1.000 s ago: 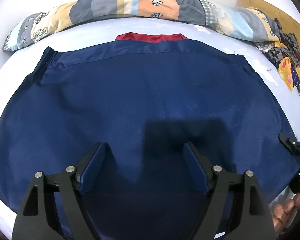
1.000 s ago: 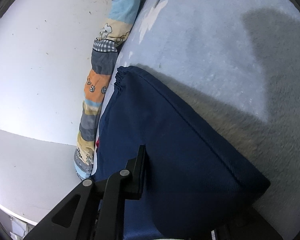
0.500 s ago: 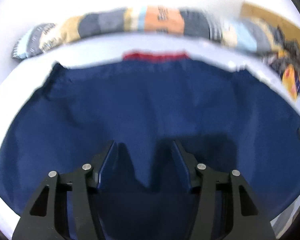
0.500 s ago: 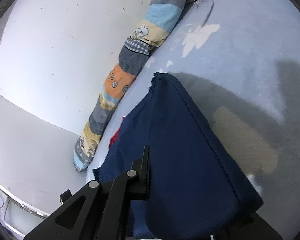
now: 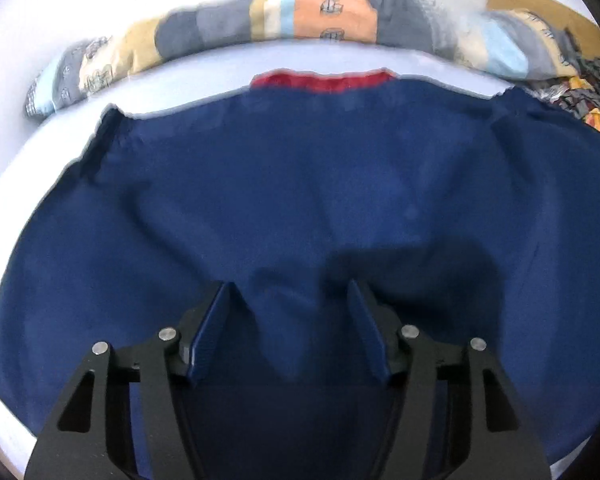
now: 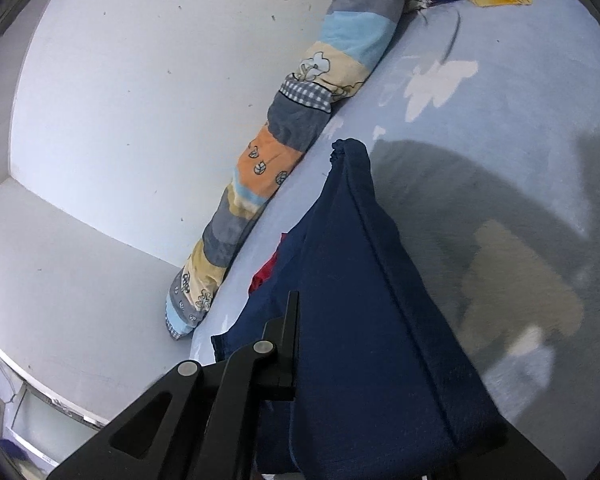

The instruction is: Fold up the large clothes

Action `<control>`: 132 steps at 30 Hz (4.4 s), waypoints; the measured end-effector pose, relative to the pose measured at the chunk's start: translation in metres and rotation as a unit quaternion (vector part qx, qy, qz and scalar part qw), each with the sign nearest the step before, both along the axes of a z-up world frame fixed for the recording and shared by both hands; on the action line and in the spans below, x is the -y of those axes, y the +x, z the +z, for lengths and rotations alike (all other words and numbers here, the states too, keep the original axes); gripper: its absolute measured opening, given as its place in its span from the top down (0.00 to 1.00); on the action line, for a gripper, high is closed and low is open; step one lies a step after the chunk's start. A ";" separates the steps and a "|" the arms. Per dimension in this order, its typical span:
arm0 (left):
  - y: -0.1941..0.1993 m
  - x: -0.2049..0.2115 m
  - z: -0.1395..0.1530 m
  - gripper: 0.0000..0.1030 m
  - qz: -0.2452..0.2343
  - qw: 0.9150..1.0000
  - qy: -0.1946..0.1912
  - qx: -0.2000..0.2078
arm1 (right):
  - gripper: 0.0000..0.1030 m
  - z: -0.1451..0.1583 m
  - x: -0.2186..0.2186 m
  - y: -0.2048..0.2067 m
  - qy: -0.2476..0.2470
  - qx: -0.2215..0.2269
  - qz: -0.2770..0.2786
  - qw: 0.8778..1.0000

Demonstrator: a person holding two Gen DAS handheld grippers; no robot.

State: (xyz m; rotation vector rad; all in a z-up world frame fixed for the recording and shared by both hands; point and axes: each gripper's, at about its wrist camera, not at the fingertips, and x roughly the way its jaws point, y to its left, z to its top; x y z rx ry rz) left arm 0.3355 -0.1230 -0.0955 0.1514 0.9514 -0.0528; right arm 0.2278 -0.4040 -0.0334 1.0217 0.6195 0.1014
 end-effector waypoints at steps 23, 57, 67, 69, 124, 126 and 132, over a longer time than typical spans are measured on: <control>-0.008 -0.227 0.050 0.34 0.118 0.983 -0.124 -0.063 | 0.90 0.089 -0.243 0.049 -0.198 -0.008 0.117 0.973; -0.024 -0.328 0.036 0.34 0.223 0.953 -0.180 -0.097 | 0.55 0.021 -0.404 0.001 -0.255 0.032 0.422 0.869; -0.053 -0.248 0.085 0.34 -0.028 0.976 -0.214 -0.001 | 0.75 0.034 -0.280 0.007 -0.306 0.018 0.271 0.912; -0.053 -0.223 0.076 0.34 -0.068 0.976 -0.208 -0.023 | 0.75 0.021 -0.280 0.004 -0.312 0.007 0.275 0.910; 0.033 -0.208 0.040 0.25 0.038 0.987 -0.130 -0.084 | 0.69 -0.027 -0.293 0.163 -0.397 -0.161 0.311 0.848; 0.015 -0.210 0.051 0.25 0.033 0.989 -0.125 -0.078 | 0.70 0.000 -0.288 0.144 -0.374 -0.133 0.318 0.861; -0.031 -0.219 0.048 0.25 0.030 0.991 -0.097 -0.091 | 0.67 0.015 -0.282 0.061 -0.347 -0.107 0.328 0.872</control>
